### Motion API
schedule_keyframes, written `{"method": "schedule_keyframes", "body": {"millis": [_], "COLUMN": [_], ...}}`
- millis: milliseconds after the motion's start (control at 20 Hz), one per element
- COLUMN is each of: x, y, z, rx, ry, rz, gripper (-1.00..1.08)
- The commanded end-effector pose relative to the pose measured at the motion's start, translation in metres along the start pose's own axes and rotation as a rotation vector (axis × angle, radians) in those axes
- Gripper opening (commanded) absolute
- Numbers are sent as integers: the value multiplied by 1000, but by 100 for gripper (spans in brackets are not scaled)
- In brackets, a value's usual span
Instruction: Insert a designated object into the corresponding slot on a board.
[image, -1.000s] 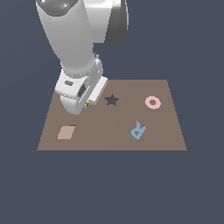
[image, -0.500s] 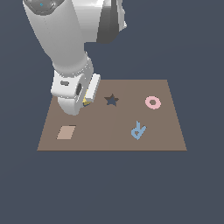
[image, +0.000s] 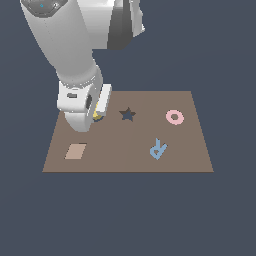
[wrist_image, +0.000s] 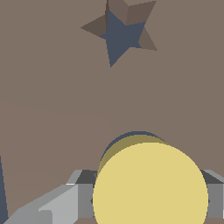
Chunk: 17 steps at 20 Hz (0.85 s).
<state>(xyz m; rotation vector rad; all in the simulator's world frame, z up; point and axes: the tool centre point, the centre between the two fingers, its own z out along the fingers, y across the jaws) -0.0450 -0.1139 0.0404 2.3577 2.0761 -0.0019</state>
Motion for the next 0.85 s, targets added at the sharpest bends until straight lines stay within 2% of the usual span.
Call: {"method": "schedule_keyframes", "body": {"millis": [0, 300, 350, 800], "x": [0, 0, 0, 0], "y": [0, 1, 1, 1], "z": [0, 10, 10, 10], "rx": [0, -1, -1, -1], "ry": [0, 0, 0, 0], "rz": [0, -5, -5, -5], "gripper": [-100, -100, 100, 100]}}
